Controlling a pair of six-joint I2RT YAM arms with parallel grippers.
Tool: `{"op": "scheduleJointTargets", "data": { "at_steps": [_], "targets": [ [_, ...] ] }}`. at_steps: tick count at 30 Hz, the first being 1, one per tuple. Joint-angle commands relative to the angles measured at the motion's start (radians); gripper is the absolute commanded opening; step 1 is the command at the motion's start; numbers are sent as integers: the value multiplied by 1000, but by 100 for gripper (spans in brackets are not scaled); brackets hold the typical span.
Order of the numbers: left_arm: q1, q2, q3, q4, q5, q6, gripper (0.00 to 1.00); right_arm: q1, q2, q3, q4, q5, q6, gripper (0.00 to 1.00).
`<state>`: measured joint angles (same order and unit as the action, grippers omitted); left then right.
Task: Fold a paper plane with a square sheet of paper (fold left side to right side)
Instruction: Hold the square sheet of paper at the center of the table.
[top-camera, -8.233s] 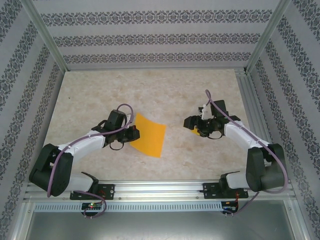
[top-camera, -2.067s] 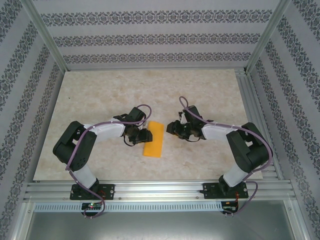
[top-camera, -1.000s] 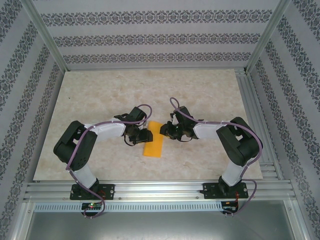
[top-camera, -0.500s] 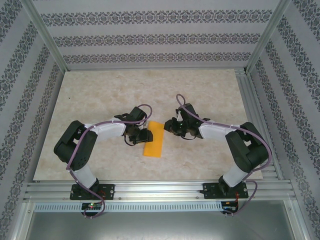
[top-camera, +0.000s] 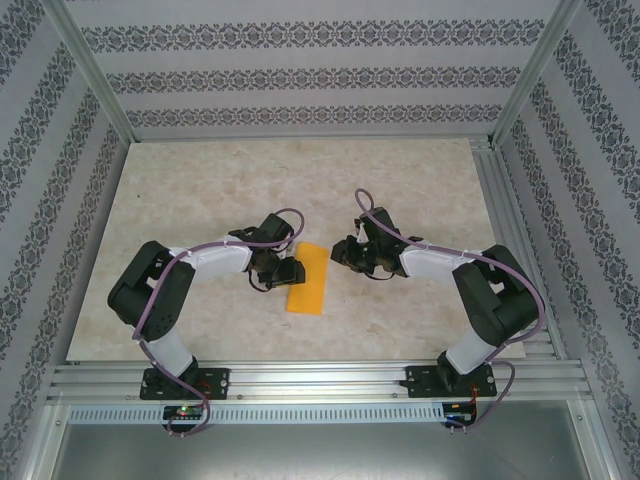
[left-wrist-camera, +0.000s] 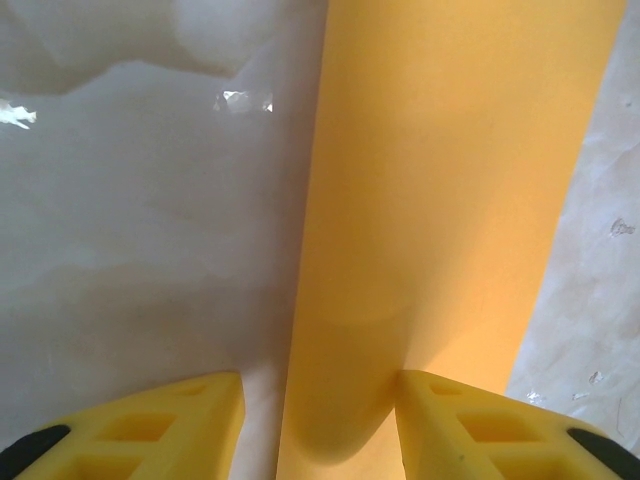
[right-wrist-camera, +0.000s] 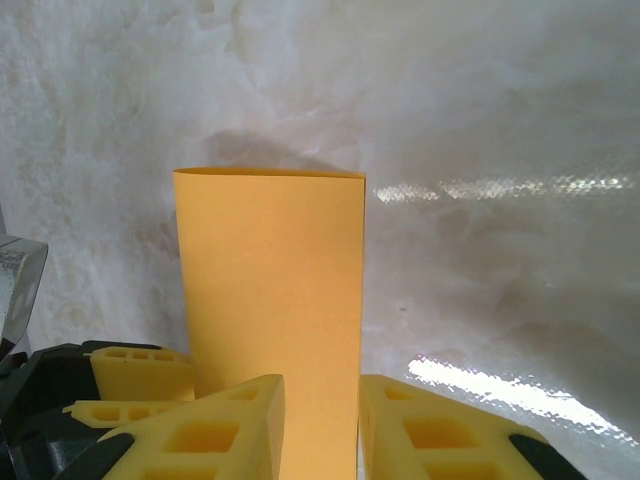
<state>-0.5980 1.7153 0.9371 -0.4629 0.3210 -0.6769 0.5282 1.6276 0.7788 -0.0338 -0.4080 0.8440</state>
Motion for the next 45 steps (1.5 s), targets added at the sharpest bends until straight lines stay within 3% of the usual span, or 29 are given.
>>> {"op": "scheduleJointTargets", "data": {
  "at_steps": [1, 45],
  "targets": [
    [-14, 49, -5, 23, -54, -4, 47, 2, -2, -12, 10, 4, -9, 27],
    [-16, 60, -8, 29, -41, 7, 47, 52, 69, 29, 48, -26, 16, 26]
  ]
}}
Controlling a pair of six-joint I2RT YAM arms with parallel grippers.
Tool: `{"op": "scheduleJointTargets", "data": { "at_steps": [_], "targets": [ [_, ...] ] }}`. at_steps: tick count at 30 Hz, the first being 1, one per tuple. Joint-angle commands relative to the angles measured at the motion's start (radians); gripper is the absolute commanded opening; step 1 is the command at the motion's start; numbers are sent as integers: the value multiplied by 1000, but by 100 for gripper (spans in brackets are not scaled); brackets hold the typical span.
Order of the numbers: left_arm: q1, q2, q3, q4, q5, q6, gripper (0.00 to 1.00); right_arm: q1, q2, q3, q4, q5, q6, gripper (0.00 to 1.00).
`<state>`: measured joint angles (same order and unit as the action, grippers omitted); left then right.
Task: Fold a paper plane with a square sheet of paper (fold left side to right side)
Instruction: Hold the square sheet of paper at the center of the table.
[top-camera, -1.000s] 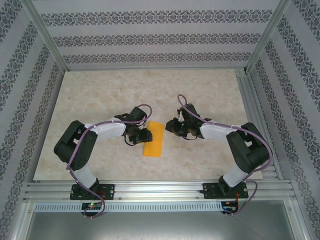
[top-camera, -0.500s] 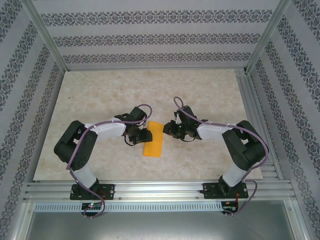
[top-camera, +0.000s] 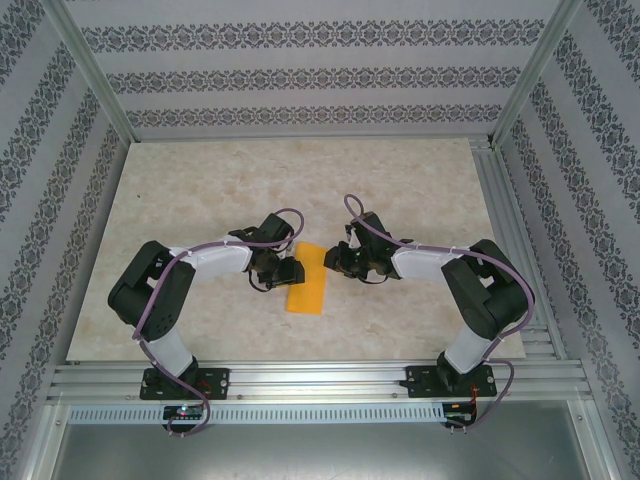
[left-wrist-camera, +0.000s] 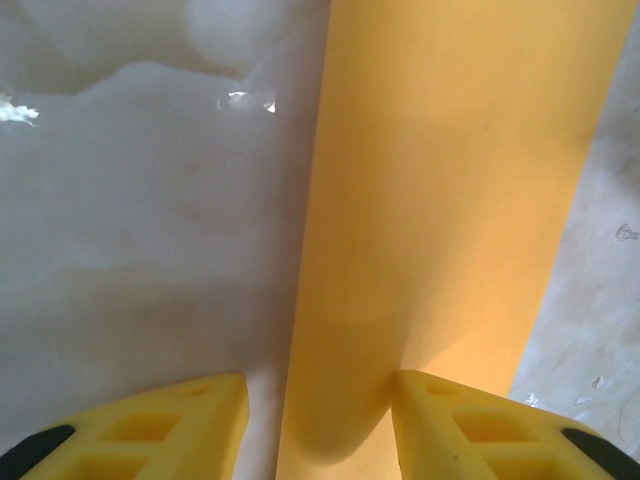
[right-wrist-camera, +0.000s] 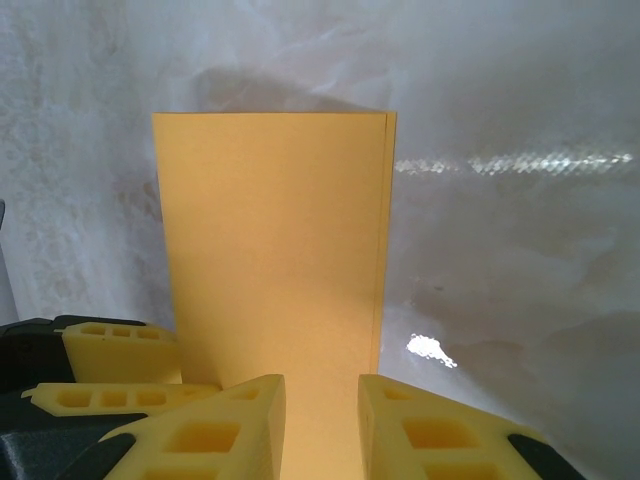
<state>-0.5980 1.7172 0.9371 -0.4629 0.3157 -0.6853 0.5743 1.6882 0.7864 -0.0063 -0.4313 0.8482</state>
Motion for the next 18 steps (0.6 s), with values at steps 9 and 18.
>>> {"op": "scheduleJointTargets", "data": {
  "at_steps": [9, 18],
  "targets": [
    [-22, 66, -2, 29, -31, 17, 47, 6, 2, 24, 11, 2, 9, 26],
    [-22, 68, 2, 25, -36, 17, 47, 17, 25, 39, 19, -15, 13, 24]
  ]
}}
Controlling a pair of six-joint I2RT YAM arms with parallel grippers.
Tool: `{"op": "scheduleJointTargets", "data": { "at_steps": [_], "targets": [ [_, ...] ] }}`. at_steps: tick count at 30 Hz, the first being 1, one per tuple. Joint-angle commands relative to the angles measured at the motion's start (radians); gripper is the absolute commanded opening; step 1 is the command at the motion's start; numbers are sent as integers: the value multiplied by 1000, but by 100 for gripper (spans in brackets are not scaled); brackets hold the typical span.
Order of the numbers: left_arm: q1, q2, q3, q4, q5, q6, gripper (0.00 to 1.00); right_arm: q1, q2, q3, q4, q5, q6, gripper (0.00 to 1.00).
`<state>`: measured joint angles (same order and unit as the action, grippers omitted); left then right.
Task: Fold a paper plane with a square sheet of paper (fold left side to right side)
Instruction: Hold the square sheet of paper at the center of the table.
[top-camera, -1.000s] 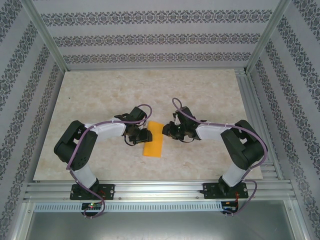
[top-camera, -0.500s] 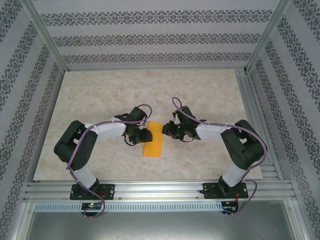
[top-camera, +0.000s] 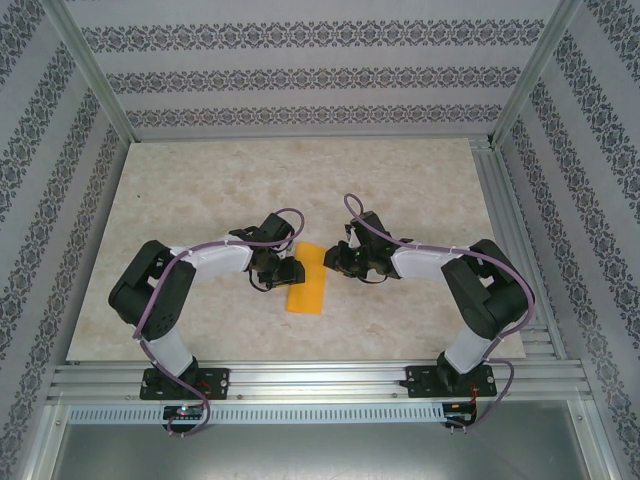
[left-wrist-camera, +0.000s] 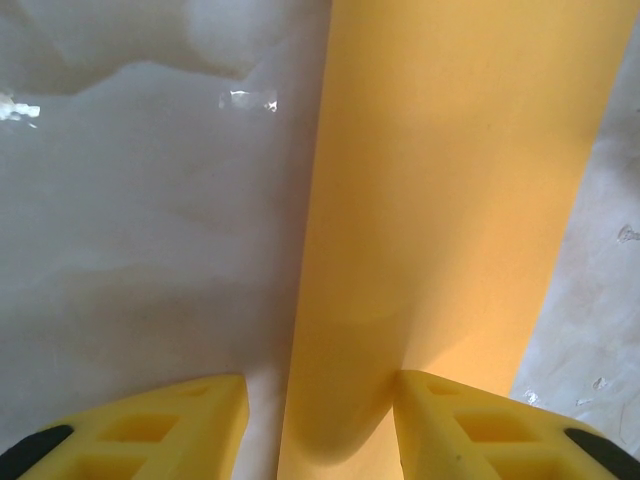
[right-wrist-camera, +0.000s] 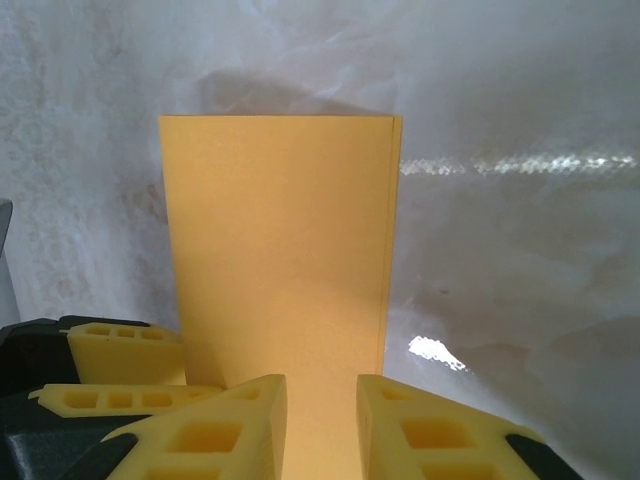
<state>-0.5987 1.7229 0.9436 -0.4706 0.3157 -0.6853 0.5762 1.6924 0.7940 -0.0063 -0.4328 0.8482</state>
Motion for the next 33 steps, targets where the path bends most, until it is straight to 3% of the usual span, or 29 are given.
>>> {"op": "scheduleJointTargets", "data": {
  "at_steps": [1, 33],
  "targets": [
    [-21, 63, -5, 32, -36, 18, 47, 19, 26, 35, 20, -14, 15, 24],
    [-30, 78, 12, 28, -24, 36, 47, 35, 54, 68, -17, 0, 5, 20]
  ]
}}
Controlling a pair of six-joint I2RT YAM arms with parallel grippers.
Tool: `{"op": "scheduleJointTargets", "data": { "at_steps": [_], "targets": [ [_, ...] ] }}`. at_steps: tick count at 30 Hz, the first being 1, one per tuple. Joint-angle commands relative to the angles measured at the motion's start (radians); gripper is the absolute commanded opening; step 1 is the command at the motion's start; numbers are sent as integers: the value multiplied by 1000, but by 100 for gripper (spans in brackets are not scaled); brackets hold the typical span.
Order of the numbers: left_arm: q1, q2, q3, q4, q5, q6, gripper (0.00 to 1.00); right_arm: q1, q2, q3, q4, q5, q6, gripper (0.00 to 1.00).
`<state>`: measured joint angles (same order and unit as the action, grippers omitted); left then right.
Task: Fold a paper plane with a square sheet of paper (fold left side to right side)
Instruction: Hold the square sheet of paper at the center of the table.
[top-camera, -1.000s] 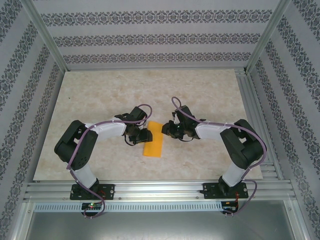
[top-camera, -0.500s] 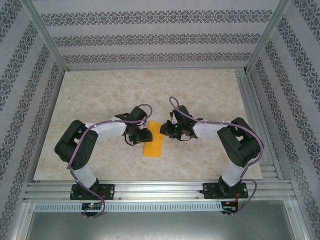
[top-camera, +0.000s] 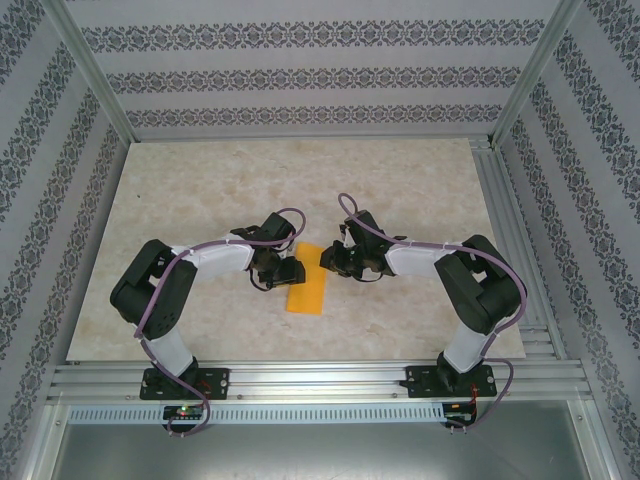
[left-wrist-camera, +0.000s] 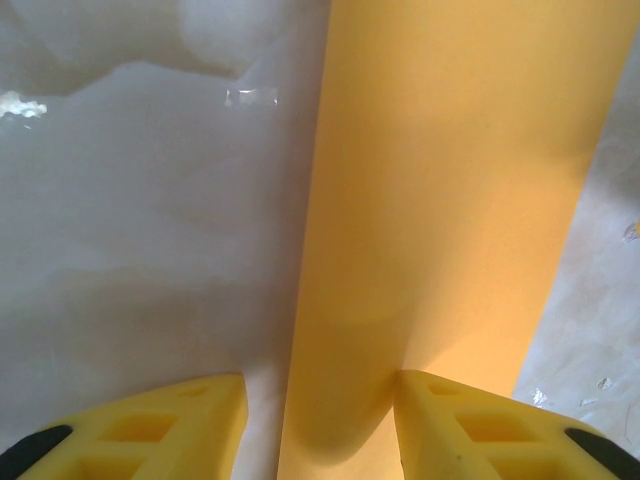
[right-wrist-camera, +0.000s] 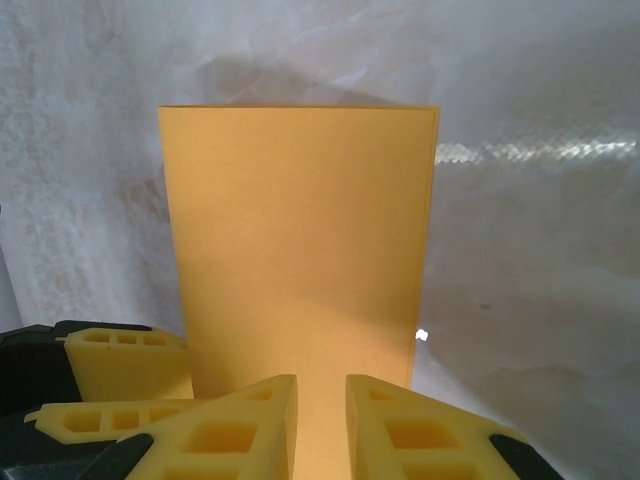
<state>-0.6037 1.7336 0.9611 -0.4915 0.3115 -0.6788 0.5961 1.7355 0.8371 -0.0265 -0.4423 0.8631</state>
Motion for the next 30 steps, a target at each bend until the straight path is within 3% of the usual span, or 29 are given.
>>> {"op": "scheduleJointTargets", "data": {
  "at_steps": [1, 14, 30],
  "targets": [
    [-25, 68, -6, 50, -20, 28, 47, 17, 17, 26, 5, 7, -9, 20],
    [-28, 73, -5, 45, -25, 28, 47, 25, 59, 42, -22, 13, -13, 20],
    [-30, 52, -6, 44, -33, 19, 47, 48, 108, 84, -212, 114, -96, 20]
  ]
}}
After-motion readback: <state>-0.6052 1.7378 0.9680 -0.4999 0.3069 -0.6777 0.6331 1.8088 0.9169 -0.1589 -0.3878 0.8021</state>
